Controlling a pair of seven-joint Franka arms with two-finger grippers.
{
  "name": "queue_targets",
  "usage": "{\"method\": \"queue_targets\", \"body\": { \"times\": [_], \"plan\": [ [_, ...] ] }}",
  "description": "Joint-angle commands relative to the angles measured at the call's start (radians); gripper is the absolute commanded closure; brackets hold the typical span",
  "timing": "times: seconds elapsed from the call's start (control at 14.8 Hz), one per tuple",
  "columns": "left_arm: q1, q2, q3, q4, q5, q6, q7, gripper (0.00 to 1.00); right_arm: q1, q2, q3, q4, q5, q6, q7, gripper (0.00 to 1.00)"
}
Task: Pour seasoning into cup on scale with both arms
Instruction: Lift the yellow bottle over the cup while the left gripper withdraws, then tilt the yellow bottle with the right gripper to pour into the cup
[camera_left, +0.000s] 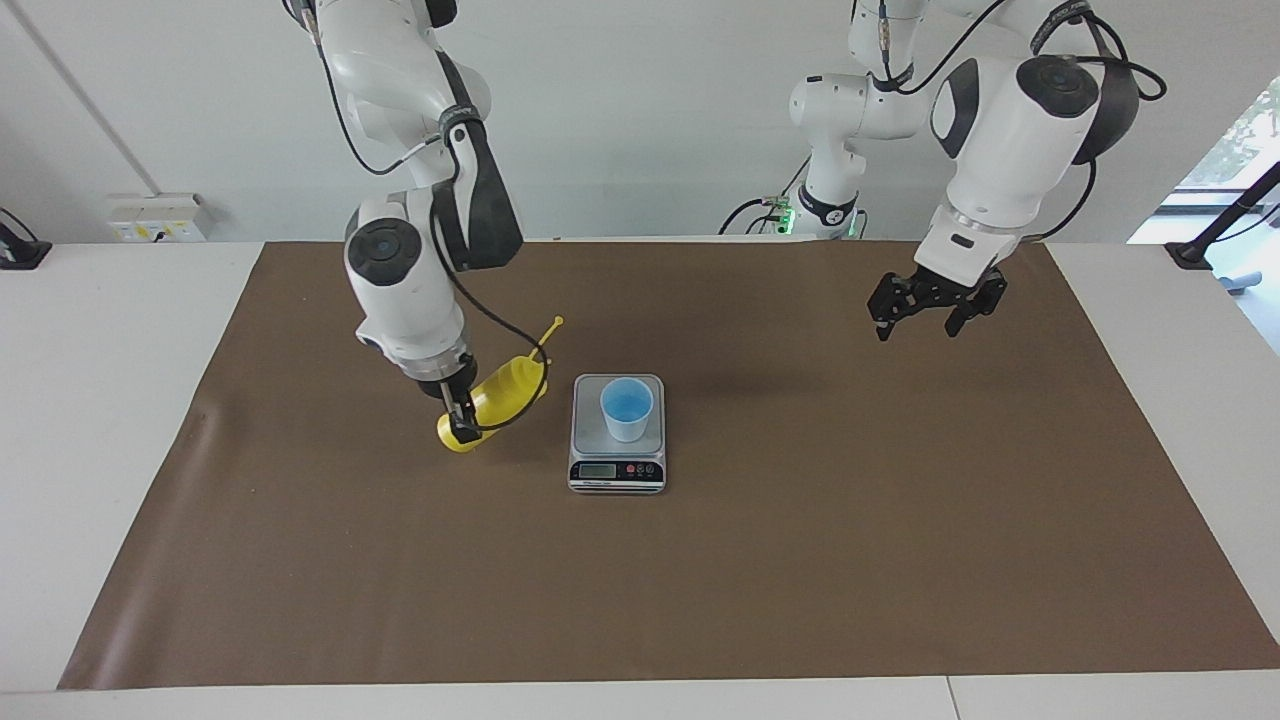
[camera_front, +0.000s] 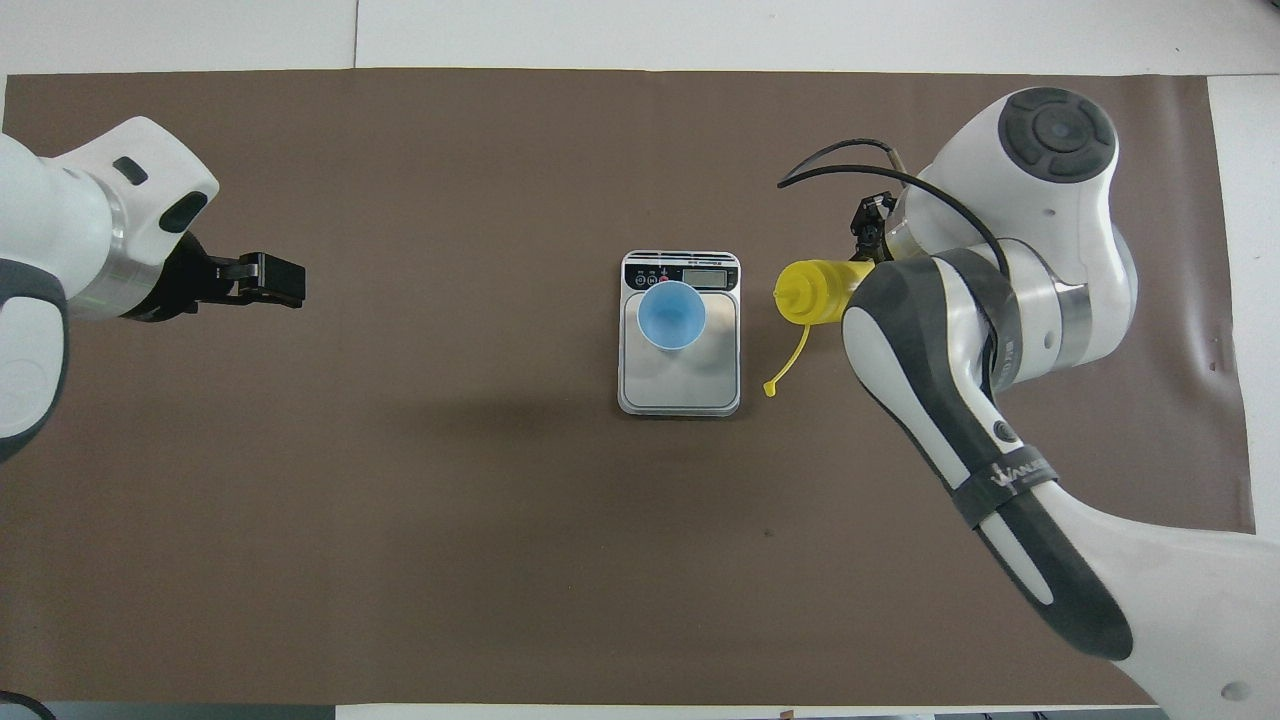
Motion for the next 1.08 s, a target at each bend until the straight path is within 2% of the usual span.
{"method": "queue_targets", "body": {
  "times": [0.0, 0.14, 0.2, 0.34, 0.41, 0.61, 0.81, 1.02],
  "plan": [
    [0.037, -0.011, -0.004, 0.056, -0.024, -0.095, 0.057, 0.00, 0.040, -0.001, -0.001, 0.013, -0.098, -0.007, 0.020, 1.00],
    [0.070, -0.011, -0.004, 0.089, -0.034, -0.147, 0.094, 0.00, 0.085, 0.014, -0.001, 0.022, -0.208, -0.019, 0.110, 1.00],
    [0.078, -0.011, -0.004, 0.104, -0.034, -0.164, 0.117, 0.00, 0.105, 0.058, 0.001, 0.083, -0.256, -0.063, 0.149, 1.00],
    [0.106, -0.009, -0.004, 0.136, -0.034, -0.208, 0.144, 0.00, 0.136, 0.184, 0.001, 0.287, -0.284, -0.227, 0.181, 1.00],
    [0.119, -0.011, -0.004, 0.146, -0.034, -0.227, 0.166, 0.00, 0.139, 0.215, 0.001, 0.335, -0.289, -0.263, 0.183, 1.00],
    [0.149, -0.017, -0.004, 0.143, -0.032, -0.250, 0.210, 0.00, 0.139, 0.220, -0.001, 0.343, -0.315, -0.265, 0.216, 1.00],
    [0.153, -0.052, -0.005, 0.104, -0.032, -0.250, 0.215, 0.00, 0.146, 0.221, 0.001, 0.343, -0.411, -0.291, 0.279, 1.00],
    [0.152, -0.052, -0.007, 0.100, -0.032, -0.235, 0.215, 0.00, 0.148, 0.223, -0.001, 0.349, -0.427, -0.335, 0.289, 1.00]
  ]
}}
